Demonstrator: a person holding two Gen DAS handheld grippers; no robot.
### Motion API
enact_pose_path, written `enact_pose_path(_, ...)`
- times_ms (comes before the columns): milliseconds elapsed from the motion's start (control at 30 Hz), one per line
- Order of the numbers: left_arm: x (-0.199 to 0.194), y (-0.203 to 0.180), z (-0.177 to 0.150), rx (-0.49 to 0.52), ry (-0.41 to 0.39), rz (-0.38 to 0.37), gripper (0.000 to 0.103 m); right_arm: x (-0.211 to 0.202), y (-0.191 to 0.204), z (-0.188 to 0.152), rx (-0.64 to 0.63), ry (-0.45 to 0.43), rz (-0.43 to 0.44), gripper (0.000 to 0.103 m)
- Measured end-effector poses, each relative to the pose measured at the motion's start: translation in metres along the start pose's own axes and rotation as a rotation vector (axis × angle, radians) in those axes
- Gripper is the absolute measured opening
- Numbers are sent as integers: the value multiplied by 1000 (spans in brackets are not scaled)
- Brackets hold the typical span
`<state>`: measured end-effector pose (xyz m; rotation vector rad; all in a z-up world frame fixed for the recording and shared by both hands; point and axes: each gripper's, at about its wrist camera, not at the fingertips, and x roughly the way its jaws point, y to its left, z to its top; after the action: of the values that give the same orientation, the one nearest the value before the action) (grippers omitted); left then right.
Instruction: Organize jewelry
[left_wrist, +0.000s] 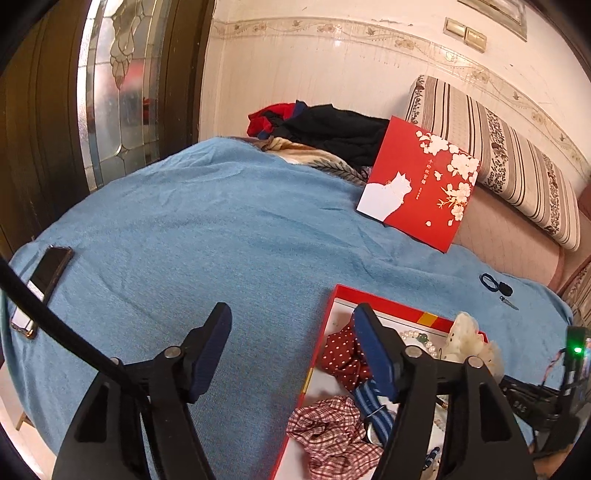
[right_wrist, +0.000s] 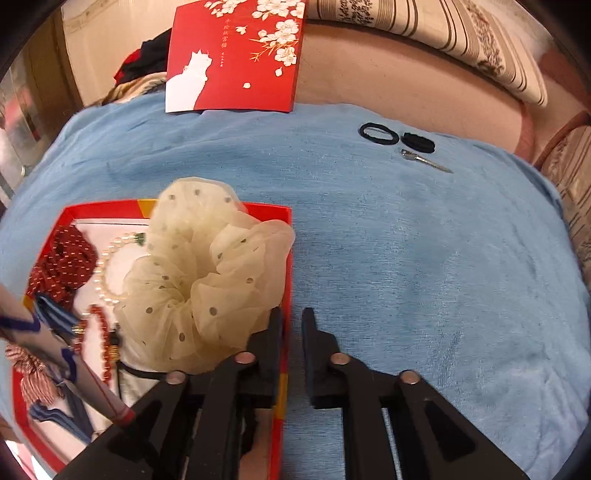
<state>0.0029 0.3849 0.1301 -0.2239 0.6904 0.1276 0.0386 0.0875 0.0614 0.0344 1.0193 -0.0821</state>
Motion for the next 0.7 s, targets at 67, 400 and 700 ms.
enact_pose_path(67,-8,-5,-2,6,-24,26,74,-12,-6,-4,12,-28,13,23)
enact_pose_path(400,-49,-32,-17,72,-222,193,97,-60,12,-30,-69,-101,105,28)
enact_pose_path(700,-49,-32,-14,116,-210,226,98,-29,60,-56,-157,82,223,28)
